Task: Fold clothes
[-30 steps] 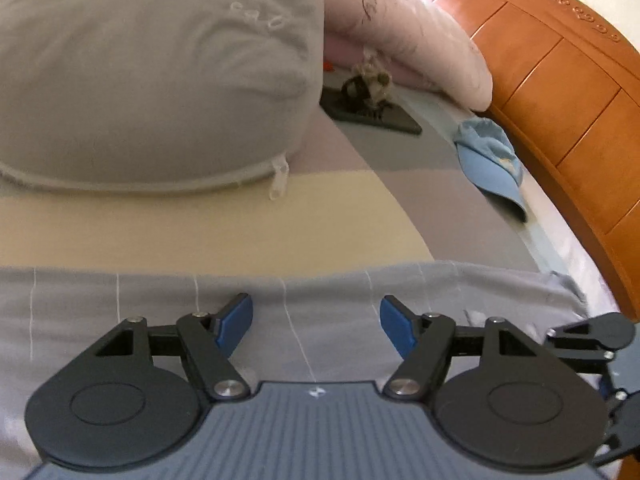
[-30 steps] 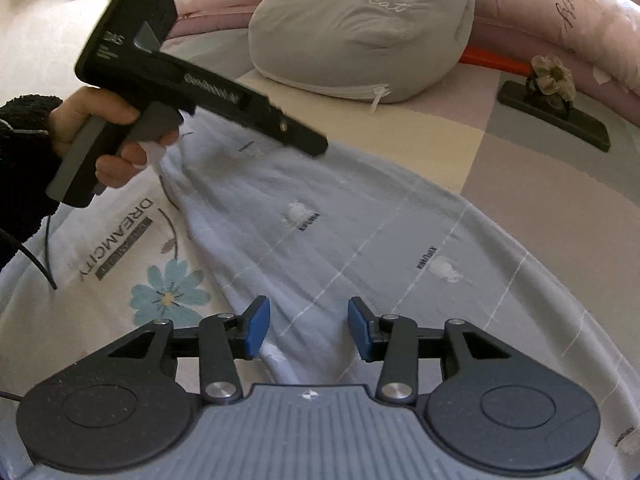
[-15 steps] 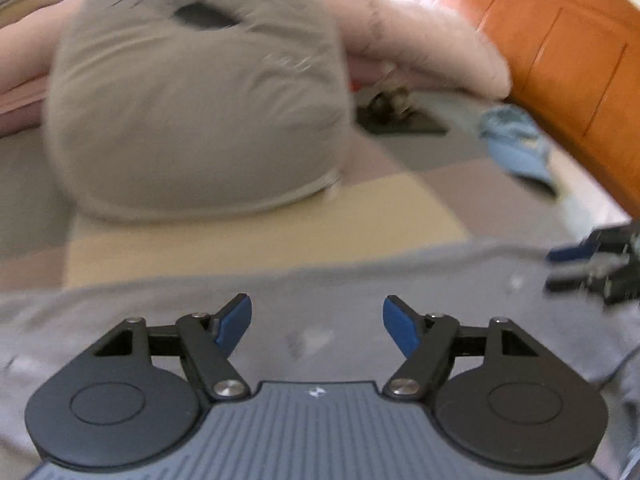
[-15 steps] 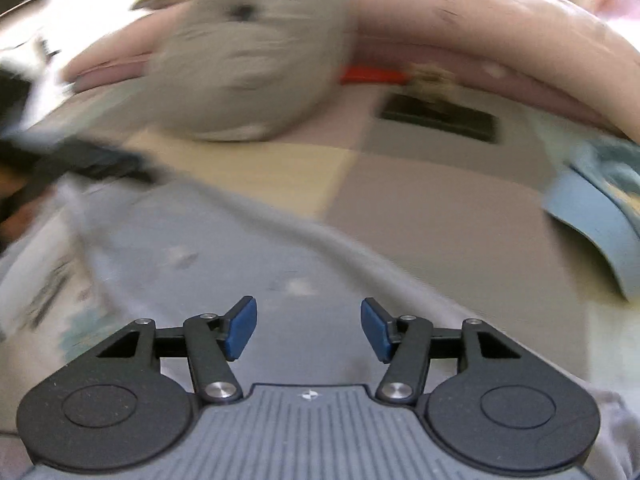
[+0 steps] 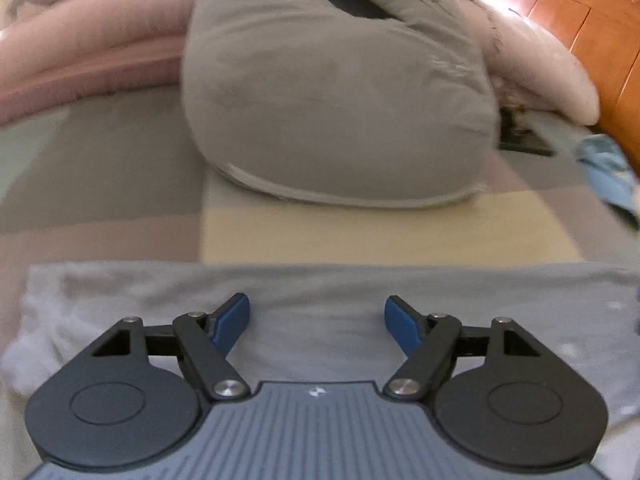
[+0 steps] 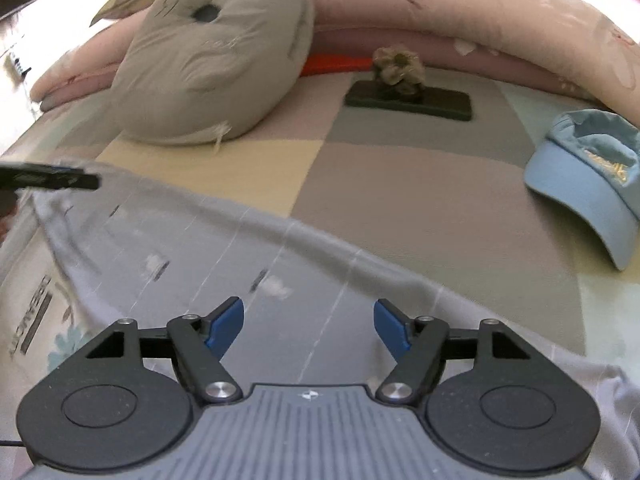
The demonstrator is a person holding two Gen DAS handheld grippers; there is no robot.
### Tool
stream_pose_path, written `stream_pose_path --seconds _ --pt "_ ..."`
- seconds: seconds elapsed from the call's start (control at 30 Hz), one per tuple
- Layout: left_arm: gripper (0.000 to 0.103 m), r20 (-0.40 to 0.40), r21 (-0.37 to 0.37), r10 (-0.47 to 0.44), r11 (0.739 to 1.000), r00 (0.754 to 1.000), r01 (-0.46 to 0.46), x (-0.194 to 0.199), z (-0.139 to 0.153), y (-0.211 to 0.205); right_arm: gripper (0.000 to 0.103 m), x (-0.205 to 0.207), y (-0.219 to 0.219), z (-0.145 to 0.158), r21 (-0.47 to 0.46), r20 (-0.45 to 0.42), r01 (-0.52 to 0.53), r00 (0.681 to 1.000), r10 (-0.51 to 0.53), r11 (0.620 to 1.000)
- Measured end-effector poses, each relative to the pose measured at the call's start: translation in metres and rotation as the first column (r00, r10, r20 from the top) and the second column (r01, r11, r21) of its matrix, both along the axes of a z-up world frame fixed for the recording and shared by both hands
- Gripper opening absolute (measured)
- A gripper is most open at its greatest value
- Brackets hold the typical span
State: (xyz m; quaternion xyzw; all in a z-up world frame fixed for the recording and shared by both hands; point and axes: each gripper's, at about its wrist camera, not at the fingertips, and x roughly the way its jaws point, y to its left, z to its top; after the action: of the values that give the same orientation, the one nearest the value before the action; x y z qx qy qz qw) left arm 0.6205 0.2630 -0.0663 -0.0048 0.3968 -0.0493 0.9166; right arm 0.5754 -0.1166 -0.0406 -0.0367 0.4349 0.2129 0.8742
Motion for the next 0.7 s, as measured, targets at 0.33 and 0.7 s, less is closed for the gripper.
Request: stream_pose_path --seconds 0.33,0.7 --pt "0.08 0.037 -0.006 0.084 0.997 0.996 -0.083 0.002 0.021 0.05 0.103 -0.015 0.007 -0.02 -0.089 -0.022 -0.008 1.0 0.006 0.996" --pt "0.079 -0.001 0.099 0.187 0.978 0.982 -0.186 -0.022 0.015 0.068 0.103 -0.02 0.012 -0.021 -0.137 0.004 0.004 1.0 -0.003 0.991"
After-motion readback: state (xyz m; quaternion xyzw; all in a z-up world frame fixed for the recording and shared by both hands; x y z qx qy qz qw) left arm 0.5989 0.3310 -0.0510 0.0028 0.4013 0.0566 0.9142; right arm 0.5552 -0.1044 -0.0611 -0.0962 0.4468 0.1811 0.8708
